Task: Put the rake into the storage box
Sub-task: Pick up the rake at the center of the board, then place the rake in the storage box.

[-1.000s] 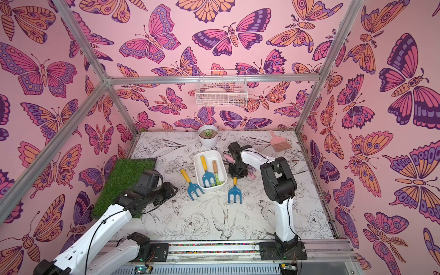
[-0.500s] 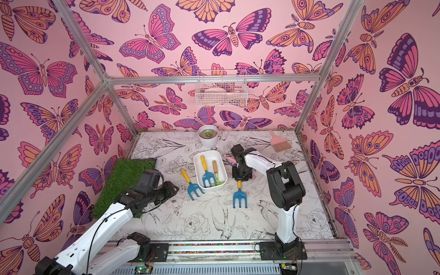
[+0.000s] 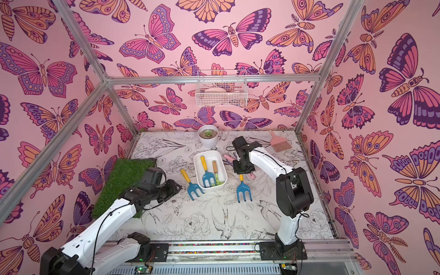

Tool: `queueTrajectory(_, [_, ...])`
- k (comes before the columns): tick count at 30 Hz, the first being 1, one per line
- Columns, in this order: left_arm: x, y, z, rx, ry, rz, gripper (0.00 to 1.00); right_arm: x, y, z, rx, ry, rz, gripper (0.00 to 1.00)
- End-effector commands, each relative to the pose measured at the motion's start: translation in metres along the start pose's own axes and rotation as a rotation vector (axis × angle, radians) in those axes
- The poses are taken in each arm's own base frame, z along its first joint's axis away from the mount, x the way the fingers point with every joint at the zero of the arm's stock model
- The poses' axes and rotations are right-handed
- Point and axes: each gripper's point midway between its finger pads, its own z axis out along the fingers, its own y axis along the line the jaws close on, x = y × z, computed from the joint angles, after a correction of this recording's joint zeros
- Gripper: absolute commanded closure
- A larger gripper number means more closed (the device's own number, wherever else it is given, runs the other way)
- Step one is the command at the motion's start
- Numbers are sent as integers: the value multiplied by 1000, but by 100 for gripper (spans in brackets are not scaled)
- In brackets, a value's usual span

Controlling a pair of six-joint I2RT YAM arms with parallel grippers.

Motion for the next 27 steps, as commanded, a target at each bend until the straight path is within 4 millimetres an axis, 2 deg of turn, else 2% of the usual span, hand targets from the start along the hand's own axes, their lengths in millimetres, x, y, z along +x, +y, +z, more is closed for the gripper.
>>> queueTrajectory(1, [-2,-5,-3,26,-5,-6,57,-11,11,-18,-19,-19,-72,100])
queueTrajectory(8, [0,-10,-2,74,-2,-19,56,-34,47,-30,-95,-34,-165,100])
queueTrajectory(15, [-3,-32,1,177,12,-8,55,-55,80,-35,-134,-45,-225,100])
queueTrajectory(21, [-6,-44,4,208,31,11,55,-71,107,-32,-170,-58,-253,100])
queueTrajectory(27, [-9,-44,3,212,28,6,56,-86,120,-21,-176,-67,-247,100])
